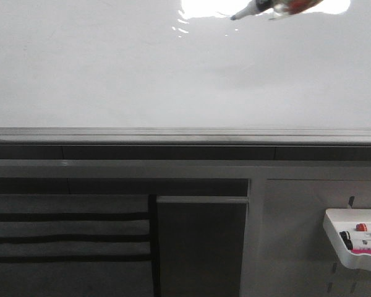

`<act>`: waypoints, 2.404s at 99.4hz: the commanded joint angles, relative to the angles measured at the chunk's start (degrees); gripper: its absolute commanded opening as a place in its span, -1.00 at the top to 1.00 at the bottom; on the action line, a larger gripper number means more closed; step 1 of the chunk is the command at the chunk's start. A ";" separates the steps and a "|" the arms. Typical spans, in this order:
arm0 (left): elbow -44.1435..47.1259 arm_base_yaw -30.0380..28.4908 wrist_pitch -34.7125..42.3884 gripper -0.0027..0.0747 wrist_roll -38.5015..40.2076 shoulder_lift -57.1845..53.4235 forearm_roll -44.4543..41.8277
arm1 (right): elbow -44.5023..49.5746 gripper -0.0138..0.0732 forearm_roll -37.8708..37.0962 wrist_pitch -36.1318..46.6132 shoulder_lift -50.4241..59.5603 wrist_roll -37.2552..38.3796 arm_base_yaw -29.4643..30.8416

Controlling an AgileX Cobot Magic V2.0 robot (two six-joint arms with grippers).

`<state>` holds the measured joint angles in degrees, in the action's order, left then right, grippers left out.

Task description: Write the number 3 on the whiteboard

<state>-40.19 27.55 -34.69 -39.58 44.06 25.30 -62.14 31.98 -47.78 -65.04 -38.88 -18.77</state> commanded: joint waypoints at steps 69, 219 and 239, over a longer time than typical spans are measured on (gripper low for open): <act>-1.58 -0.18 3.87 -0.31 0.61 -0.46 1.68 | -15.45 0.69 -6.88 11.88 -19.42 4.23 -5.82; -1.58 -0.18 3.87 -0.31 0.61 -0.46 1.68 | 1.25 0.69 0.61 2.98 -0.12 -12.54 -15.65; -1.58 -0.18 3.87 -0.31 0.61 -0.46 1.68 | 1.73 0.69 0.37 0.68 2.22 -18.33 -15.88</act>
<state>-40.19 27.46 -34.29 -39.45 44.06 25.30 -59.17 30.76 -48.48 -64.68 -53.45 -34.60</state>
